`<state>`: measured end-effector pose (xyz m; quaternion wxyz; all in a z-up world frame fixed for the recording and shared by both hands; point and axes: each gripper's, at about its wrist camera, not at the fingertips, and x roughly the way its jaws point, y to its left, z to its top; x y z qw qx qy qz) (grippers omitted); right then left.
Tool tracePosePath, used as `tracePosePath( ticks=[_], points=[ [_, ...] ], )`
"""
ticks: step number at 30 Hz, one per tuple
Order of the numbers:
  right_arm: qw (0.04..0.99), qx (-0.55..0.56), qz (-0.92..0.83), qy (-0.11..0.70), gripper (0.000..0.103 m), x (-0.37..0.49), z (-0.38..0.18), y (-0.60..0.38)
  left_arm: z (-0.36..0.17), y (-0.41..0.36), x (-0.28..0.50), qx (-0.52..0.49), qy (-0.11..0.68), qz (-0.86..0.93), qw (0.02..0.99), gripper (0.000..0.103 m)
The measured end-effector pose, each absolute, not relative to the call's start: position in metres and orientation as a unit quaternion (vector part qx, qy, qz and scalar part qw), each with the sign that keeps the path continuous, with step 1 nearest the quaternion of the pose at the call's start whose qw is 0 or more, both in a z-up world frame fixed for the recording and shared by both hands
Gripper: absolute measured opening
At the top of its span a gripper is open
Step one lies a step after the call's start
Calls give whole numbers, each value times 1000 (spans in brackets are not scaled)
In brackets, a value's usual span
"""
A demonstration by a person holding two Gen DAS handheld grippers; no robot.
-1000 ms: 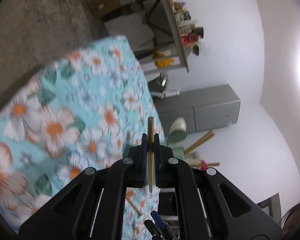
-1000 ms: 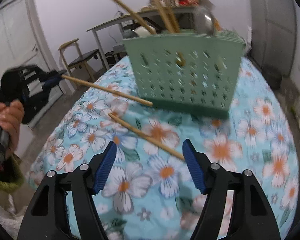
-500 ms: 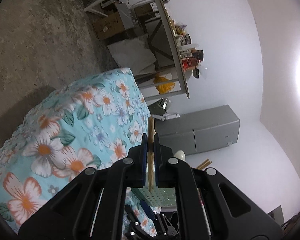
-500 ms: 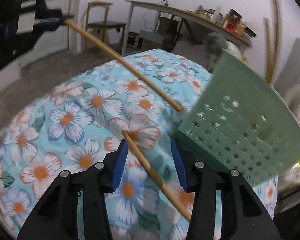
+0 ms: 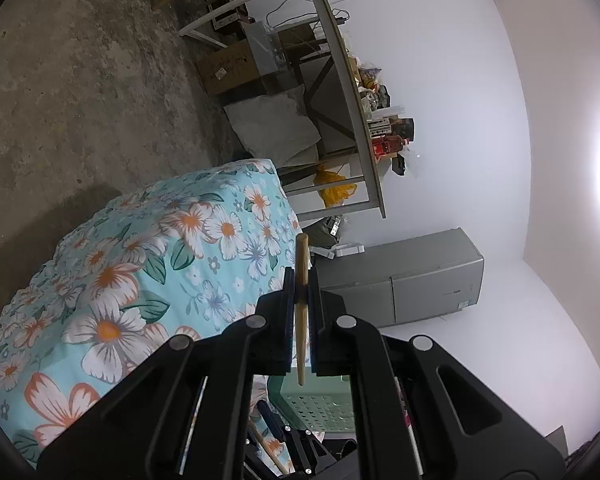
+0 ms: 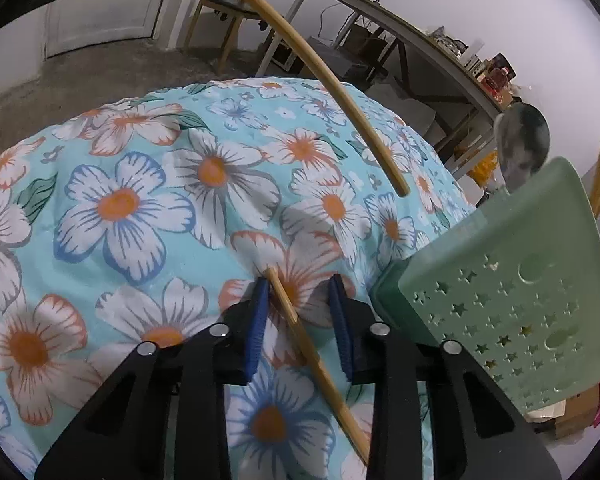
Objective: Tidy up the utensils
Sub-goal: 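Grasp a chopstick with the right tool while the left tool holds its chopstick up, then carry the chopsticks upright over the caddy with both tools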
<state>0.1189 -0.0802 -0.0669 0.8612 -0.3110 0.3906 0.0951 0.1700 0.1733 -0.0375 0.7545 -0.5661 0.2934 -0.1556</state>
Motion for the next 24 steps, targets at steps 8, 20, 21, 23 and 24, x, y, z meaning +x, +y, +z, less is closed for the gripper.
tracePosePath(
  ticks=[8,20,21,23,24],
  points=[
    [869,-289,100,390,10,115,-61,-83,-39,176,169,-566,292,-153,755,4],
    [900,-248,89,348,5,83,-15,-99,-29,188,162,-577,262,-153,759,4],
    [903,-243,87,344,5,79,-10,-101,-28,189,161,-577,259,-153,759,4],
    [909,-233,85,336,5,74,-2,-105,-25,193,160,-578,253,-152,761,4],
    [913,-224,83,332,5,71,3,-108,-24,194,159,-579,251,-151,761,4]
  ],
)
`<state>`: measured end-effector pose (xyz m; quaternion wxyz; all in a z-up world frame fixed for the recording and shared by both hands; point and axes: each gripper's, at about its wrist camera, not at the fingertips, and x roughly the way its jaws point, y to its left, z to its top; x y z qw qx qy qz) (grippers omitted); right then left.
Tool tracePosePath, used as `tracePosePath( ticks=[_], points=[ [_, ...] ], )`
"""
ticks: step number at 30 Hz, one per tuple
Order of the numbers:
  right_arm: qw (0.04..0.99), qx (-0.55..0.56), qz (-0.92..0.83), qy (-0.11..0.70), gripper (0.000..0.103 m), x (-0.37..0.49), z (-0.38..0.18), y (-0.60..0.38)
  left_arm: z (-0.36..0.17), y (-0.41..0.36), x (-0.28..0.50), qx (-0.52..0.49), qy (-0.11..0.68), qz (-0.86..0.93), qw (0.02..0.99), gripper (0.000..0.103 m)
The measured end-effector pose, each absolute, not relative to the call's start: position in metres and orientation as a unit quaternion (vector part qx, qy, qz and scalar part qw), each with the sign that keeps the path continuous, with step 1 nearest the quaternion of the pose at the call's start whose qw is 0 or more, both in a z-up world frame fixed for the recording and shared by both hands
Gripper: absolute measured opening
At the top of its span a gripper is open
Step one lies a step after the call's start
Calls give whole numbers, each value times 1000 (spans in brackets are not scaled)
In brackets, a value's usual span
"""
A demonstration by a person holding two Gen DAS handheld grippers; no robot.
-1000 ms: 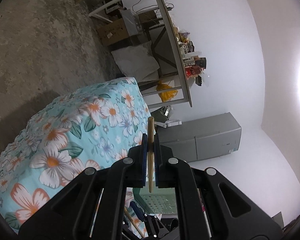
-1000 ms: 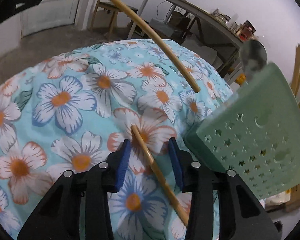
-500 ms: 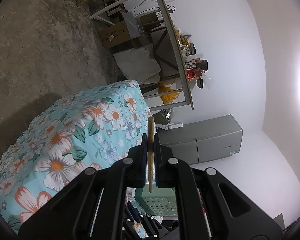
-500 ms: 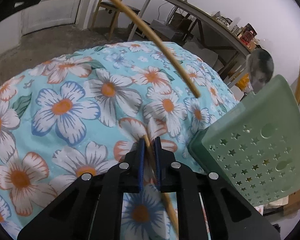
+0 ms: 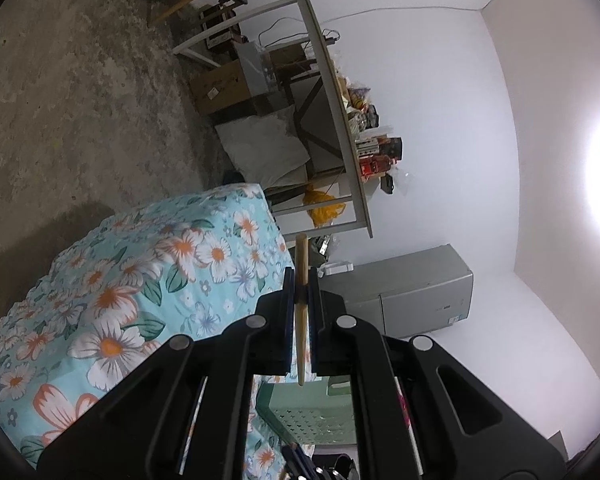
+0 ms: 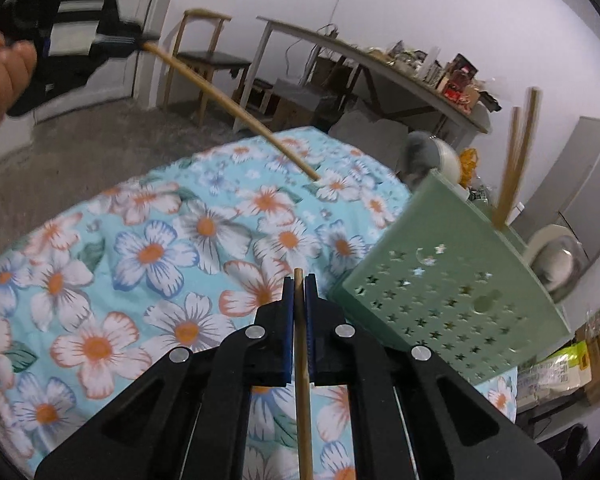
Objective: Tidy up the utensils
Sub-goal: 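Carry the chopsticks upright over the caddy with both tools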
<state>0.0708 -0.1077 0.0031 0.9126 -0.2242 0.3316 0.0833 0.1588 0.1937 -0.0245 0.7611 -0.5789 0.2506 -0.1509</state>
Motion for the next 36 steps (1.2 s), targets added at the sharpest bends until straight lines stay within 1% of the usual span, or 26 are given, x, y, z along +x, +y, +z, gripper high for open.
tracePosePath(
  ticks=[10,17,23,30,36],
  points=[
    [949,-110,72,286,5,59,66,-151,-13,196,151,-568,242,-154,771,4],
    [963,39,77,255,5,51,110,-224,6,184,147,-538,237,-177,790,4],
    [958,159,89,220,5,36,130,-293,35,164,140,-483,223,-212,820,4],
    [958,200,79,187,5,24,138,-326,74,130,125,-397,205,-264,855,4],
    [966,187,67,166,5,13,147,-329,104,101,113,-350,182,-329,858,4]
  ],
)
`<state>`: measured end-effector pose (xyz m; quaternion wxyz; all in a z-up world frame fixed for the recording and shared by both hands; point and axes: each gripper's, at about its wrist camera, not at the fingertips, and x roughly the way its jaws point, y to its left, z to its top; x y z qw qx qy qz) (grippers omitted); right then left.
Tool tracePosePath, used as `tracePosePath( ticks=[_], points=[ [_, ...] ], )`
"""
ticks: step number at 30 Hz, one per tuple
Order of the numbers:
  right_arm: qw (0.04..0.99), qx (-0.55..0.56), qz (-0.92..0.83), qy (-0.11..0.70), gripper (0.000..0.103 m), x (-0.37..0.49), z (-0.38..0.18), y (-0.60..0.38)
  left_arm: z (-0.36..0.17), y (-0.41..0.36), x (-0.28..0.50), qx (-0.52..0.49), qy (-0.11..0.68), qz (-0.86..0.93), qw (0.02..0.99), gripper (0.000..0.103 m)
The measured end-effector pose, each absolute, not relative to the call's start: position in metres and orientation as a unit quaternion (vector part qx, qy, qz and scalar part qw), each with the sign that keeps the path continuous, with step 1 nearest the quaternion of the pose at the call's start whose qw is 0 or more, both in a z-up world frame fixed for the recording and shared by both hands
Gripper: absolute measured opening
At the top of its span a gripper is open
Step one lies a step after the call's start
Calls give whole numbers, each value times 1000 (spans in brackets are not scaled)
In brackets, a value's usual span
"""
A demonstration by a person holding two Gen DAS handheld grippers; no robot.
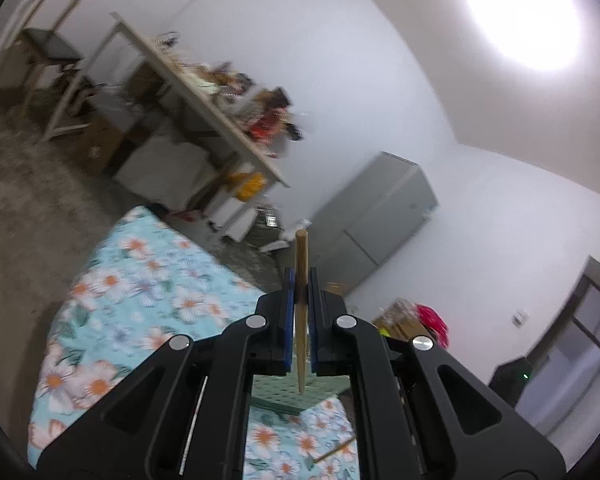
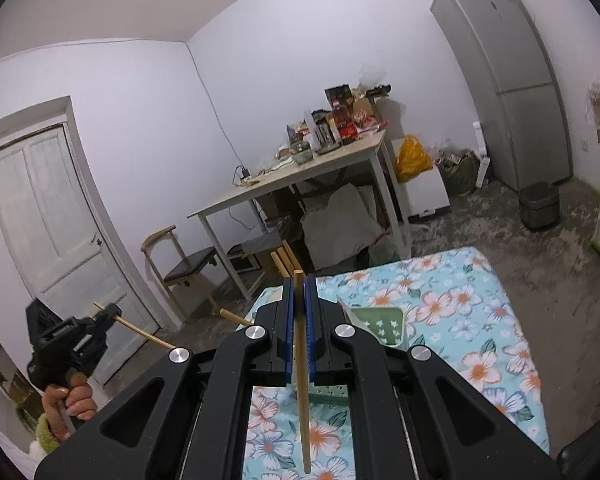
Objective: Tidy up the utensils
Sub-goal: 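Carry the chopsticks upright over the caddy with both tools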
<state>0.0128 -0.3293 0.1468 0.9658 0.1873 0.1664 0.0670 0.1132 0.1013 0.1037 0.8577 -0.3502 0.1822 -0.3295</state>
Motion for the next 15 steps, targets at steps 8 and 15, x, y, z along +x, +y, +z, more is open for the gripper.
tracePosePath(
  ticks=[8,15],
  points=[
    [973,174,65,136,5,-2,162,-328,141,56,121,-304,153,-387,857,5],
    [973,174,66,135,5,-5,163,-328,165,6,138,-258,119,-405,869,5]
  ],
)
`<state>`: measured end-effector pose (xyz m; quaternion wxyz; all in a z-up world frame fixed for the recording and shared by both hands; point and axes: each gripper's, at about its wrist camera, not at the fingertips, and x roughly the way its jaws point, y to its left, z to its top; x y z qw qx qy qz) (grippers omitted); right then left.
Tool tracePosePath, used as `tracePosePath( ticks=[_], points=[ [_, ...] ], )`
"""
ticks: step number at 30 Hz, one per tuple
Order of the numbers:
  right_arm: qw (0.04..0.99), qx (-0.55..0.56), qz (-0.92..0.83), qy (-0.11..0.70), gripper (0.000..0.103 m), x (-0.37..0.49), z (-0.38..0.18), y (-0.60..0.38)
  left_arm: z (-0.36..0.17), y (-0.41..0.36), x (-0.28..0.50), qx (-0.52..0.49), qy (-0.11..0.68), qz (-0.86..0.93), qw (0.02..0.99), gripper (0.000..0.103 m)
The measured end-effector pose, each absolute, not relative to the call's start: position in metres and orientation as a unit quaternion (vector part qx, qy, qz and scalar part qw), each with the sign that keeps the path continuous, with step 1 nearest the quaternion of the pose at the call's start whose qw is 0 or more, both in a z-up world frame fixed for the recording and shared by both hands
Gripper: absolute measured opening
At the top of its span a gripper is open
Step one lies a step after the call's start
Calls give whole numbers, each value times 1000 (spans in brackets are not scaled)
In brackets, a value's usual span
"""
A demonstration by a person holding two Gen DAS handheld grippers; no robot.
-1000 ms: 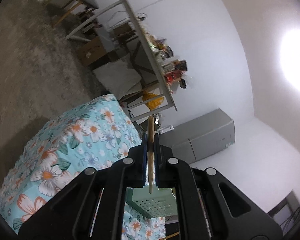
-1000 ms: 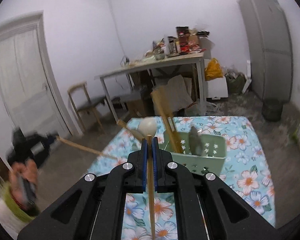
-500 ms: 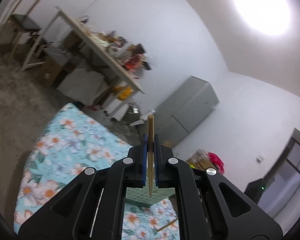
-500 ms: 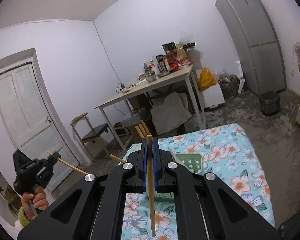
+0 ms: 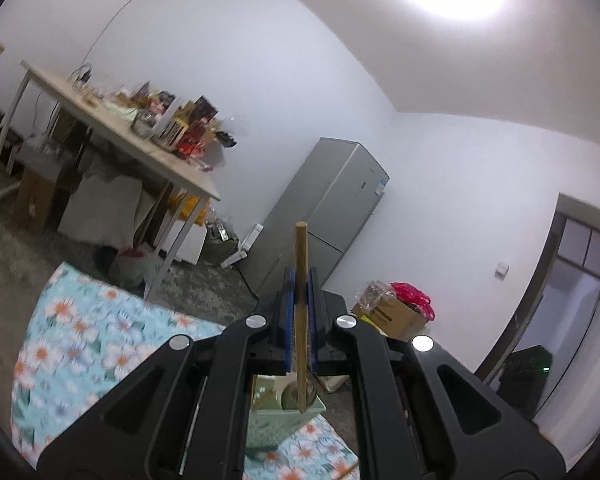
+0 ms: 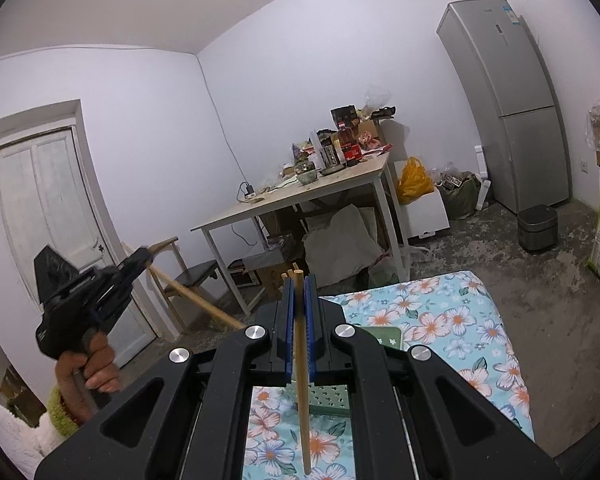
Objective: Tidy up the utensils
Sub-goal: 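Carry the chopsticks upright over the caddy with both tools, then lower the chopsticks into the caddy and open both tools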
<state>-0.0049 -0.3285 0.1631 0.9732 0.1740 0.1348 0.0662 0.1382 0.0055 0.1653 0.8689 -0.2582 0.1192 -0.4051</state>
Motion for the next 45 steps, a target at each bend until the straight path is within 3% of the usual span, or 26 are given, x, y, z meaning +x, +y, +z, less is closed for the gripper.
tracePosePath(
  ticks=[14,21,31,45],
  points=[
    [973,171,71,140,5,-5,161,-324,143,-92,169,-133,125,-365,913,5],
    [974,165,69,142,5,-5,159,-322,110,-109,192,-173,197,-383,886,6],
    [977,152,62,132,5,1,167,-323,116,-94,185,-201,198,-395,874,47],
    [993,70,80,43,5,54,231,-310,102,-45,136,-102,244,-309,913,83]
  ],
)
